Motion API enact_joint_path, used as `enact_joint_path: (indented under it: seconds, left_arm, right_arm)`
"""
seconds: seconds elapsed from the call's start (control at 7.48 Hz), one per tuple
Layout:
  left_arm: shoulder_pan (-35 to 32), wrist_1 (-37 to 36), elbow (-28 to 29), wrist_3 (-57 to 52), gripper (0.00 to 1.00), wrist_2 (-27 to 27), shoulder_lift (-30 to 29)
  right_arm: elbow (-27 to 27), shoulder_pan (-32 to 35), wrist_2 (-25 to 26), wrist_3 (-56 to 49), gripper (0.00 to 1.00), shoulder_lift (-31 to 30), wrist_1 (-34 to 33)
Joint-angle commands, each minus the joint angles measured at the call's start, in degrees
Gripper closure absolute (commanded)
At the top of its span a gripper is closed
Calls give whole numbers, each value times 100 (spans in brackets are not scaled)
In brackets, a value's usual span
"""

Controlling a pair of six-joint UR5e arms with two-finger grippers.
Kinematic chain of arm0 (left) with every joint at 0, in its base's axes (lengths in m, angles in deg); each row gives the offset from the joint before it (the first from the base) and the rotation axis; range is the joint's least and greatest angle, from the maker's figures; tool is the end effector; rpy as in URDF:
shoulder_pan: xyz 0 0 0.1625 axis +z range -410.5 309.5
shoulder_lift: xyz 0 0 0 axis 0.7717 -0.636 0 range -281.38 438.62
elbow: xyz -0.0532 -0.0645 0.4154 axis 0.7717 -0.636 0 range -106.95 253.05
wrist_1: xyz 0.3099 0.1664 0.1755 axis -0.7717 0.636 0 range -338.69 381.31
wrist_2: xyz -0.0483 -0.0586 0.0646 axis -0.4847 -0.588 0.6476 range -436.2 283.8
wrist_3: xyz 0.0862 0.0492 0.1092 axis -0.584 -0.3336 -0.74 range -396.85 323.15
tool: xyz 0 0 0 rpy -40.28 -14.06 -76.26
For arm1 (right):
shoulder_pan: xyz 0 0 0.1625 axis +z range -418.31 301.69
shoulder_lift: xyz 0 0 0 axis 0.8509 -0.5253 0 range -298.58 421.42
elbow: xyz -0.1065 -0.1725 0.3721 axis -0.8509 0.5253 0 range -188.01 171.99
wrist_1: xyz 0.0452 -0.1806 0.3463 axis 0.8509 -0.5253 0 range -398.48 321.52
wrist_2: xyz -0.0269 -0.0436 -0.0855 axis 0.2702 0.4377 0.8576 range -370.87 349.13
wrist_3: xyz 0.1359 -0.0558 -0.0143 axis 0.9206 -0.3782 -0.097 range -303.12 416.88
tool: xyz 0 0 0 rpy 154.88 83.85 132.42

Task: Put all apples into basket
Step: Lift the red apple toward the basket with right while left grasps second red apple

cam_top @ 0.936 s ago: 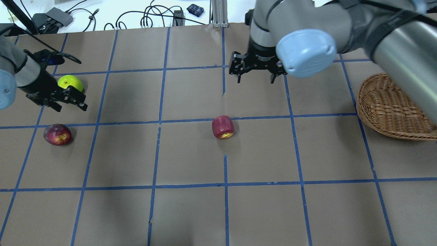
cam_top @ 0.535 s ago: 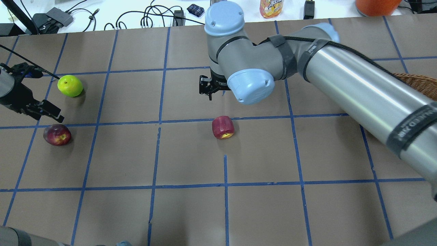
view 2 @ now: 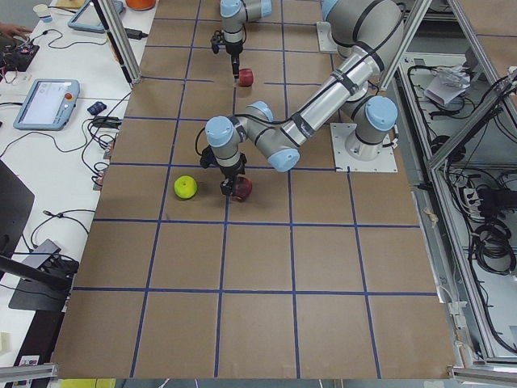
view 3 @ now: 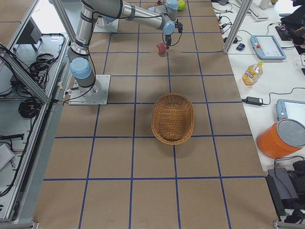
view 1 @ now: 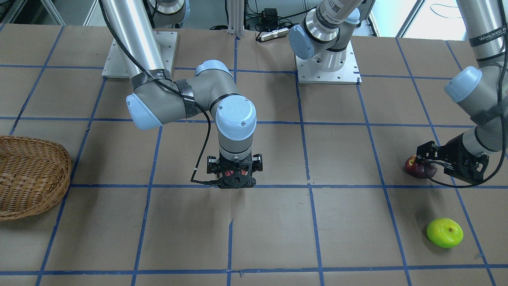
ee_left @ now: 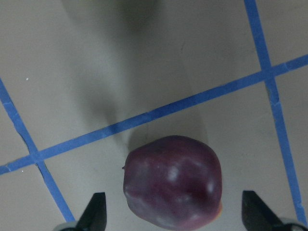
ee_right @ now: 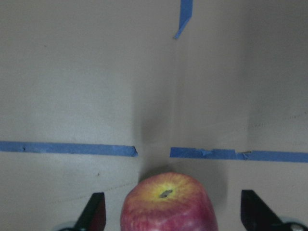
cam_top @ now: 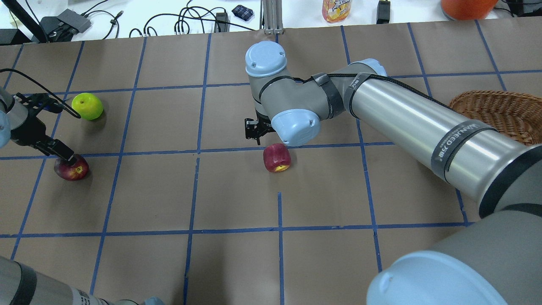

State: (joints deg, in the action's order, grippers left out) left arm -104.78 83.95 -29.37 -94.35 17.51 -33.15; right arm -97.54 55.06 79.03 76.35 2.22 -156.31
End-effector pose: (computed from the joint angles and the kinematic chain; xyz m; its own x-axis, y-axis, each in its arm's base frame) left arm 0.2175 -0.5143 0.1901 -0.9267 0.3701 0.0658 0.3755 0.9193 0.1181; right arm 0.3723 -0.5247 0.1879 -0.9976 -0.0683 0.0129 -0.0677 0.9968 0.0416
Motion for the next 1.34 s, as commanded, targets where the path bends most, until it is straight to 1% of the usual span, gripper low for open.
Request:
enact_joint_path:
  seconds: [0.0,0.13,0.27,0.4,0.53,0.67,0.8,0.94,1.07,1.2]
  left_arm:
    - [5,3,-59,37,0,-19,-108]
    - [5,38,-68,150,0,-19,-204]
    - [-4,38,-59,169,0,-19,-258]
    - [5,3,-50,169,0,-11,-310]
    - [5,-6,-59,256,0,15,-389]
    - [5,3,-42,301,4,7,-390]
    - [-4,29,19,640,36,42,-338]
    - [-56,247,46,1061,76,60,-198]
    - [-109,649,90,1144,92,51,-31]
    - [-214,1080,134,1649,92,-45,179]
  right_arm:
    - [-378,158,36,-92,0,-56,-19]
    - [-502,159,36,-144,0,-143,-125]
    - [-503,159,28,-162,4,-136,-169]
    - [-503,159,27,-232,33,-118,-170]
    - [-503,159,27,-285,48,-135,-170]
    - [-469,116,45,-347,55,-196,-143]
    - [-521,54,62,-382,57,-484,-65]
    - [-521,-181,115,-374,59,-896,258]
    - [-521,-854,228,-469,59,-1300,600]
    - [-556,-1591,639,-1245,62,-1513,830]
